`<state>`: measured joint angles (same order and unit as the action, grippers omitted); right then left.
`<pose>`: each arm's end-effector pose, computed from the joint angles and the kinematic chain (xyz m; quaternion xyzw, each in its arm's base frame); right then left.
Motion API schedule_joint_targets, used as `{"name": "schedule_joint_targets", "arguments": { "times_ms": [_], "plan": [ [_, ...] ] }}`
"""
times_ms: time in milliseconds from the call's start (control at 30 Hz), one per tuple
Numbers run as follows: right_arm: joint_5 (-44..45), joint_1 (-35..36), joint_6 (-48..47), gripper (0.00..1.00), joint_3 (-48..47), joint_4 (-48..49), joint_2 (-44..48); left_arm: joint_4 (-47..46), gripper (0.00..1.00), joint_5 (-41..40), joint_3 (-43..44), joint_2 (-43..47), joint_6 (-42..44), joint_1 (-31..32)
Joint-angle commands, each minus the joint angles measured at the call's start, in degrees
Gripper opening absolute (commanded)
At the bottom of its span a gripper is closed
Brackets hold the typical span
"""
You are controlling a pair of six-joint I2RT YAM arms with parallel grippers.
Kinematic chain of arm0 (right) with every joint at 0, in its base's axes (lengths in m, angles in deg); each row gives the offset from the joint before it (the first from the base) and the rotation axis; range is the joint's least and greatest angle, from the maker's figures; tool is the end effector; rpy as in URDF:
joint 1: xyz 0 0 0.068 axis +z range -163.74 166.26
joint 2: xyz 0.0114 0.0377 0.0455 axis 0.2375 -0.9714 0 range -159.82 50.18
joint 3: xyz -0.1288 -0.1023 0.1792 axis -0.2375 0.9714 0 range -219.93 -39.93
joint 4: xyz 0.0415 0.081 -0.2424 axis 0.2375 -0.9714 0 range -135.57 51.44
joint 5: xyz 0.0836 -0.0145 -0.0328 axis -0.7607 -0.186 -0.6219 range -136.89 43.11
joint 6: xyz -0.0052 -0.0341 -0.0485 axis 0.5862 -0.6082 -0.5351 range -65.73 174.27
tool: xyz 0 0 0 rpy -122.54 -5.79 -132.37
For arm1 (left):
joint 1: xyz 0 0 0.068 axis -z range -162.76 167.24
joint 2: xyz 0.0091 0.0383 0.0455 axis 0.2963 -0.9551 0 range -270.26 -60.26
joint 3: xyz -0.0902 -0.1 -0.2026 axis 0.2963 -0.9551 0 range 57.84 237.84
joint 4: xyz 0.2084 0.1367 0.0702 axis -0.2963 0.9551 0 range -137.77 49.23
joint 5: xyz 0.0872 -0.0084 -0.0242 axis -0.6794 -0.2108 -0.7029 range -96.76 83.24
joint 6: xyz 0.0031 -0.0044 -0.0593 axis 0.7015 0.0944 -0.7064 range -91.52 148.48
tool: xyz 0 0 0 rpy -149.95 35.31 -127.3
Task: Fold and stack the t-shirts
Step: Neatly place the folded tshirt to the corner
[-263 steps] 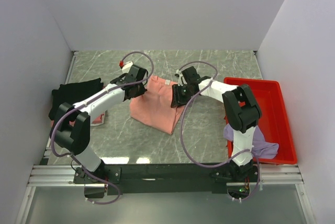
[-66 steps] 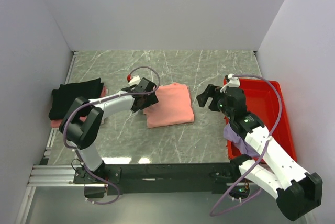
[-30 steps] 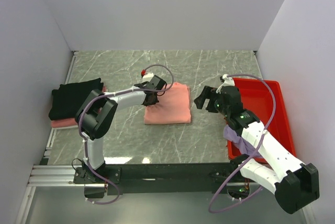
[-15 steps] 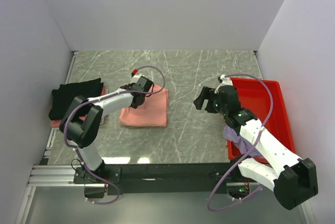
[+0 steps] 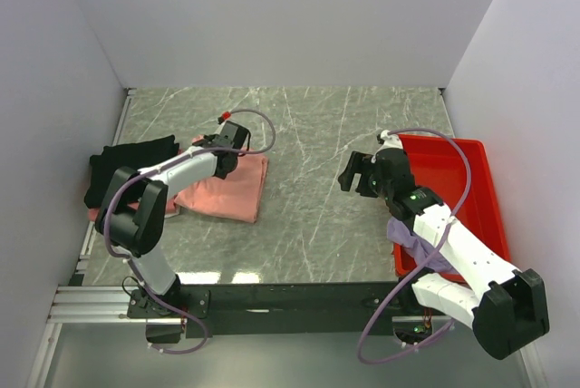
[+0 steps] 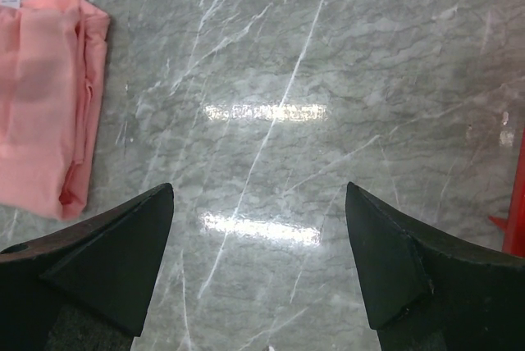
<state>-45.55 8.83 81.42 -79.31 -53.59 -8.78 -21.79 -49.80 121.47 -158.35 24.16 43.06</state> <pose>0.2266 0.0931 0.2220 0.0408 0.8844 0.1860 0.4261 0.3180 -0.1207 0.1648 0.0759 0.9011 0.2808 0.3215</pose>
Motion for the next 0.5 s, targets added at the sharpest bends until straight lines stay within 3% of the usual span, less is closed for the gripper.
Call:
{"name": "schedule_joint_targets", "arguments": {
  "times_ms": [0,467],
  "plan": [
    [2.2,-0.3,-1.1,0.91,-1.9,0.8,1.1,3.4,0.01,-4.1,3.5,2.6,3.7,-0.1],
    [2.5,-0.6,-1.2,0.91,-2.3,0.1,0.8,13.1,0.01,-7.4,9.8,9.9,8.4,-1.6]
  ]
}}
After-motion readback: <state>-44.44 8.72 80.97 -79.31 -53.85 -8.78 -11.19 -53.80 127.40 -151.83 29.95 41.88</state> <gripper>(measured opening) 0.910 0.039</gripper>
